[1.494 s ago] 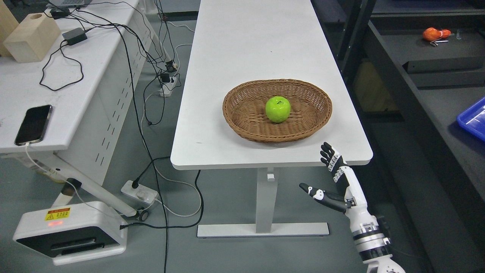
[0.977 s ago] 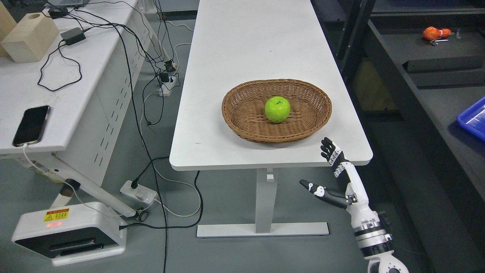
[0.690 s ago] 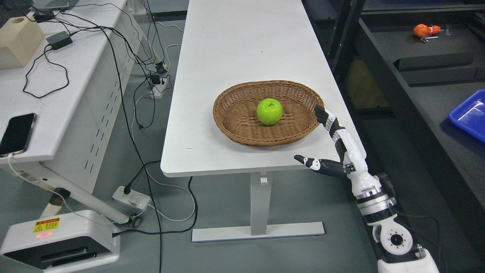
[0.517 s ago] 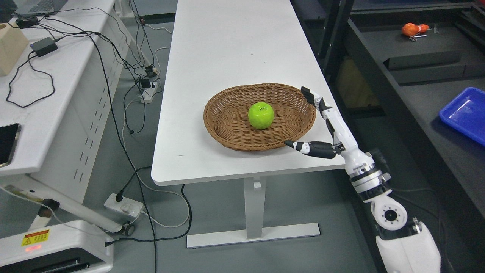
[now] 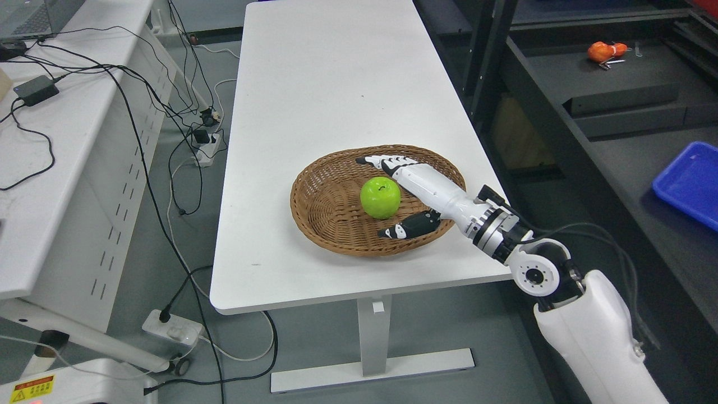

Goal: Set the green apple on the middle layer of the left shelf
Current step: 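Reach the right hand over the wicker basket toward the green apple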

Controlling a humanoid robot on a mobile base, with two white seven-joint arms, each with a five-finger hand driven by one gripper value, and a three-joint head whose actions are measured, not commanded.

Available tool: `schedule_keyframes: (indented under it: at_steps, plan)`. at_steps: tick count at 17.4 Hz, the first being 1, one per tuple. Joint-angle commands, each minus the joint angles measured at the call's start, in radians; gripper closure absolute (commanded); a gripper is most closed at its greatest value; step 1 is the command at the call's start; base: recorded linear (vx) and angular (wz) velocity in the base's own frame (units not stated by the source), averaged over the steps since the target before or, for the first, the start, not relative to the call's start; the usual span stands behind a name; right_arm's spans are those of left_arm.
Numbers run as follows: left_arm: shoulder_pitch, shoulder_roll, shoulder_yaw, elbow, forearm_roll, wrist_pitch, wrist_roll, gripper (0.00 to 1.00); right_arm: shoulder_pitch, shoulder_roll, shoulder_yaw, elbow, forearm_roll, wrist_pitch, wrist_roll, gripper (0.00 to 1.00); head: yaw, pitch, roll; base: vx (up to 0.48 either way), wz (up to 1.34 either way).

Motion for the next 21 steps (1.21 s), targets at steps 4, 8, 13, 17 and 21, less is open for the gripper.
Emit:
schedule_keyframes:
  at_steps: [4, 8, 13, 17, 21]
  plan:
    - [0.0, 0.017, 0.0, 0.001, 0.0, 0.001, 0.0, 0.0, -0.17, -0.139, 0.242, 0.176, 0.052, 0.015, 0.073, 0.0, 0.0, 0.0, 0.0, 0.156, 0.1]
    - [0.0, 0.017, 0.0, 0.0, 0.0, 0.001, 0.0, 0.0, -0.181, -0.146, 0.288, 0.221, 0.13, 0.002, 0.076, 0.0, 0.0, 0.0, 0.0, 0.128, -0.01]
    - [0.0, 0.017, 0.0, 0.001, 0.0, 0.001, 0.0, 0.0, -0.163, -0.181, 0.294, 0.23, 0.135, -0.09, 0.078, 0.0, 0.0, 0.0, 0.0, 0.058, -0.01]
    - [0.0, 0.017, 0.0, 0.0, 0.0, 0.001, 0.0, 0.0, -0.161, -0.195, 0.292, 0.261, 0.139, -0.103, 0.078, 0.02, 0.0, 0.0, 0.0, 0.011, -0.05]
    - [0.0, 0.017, 0.0, 0.0, 0.0, 0.001, 0.0, 0.0, -0.158, -0.192, 0.294, 0.262, 0.181, -0.106, 0.078, 0.08, 0.0, 0.0, 0.0, 0.003, 0.04]
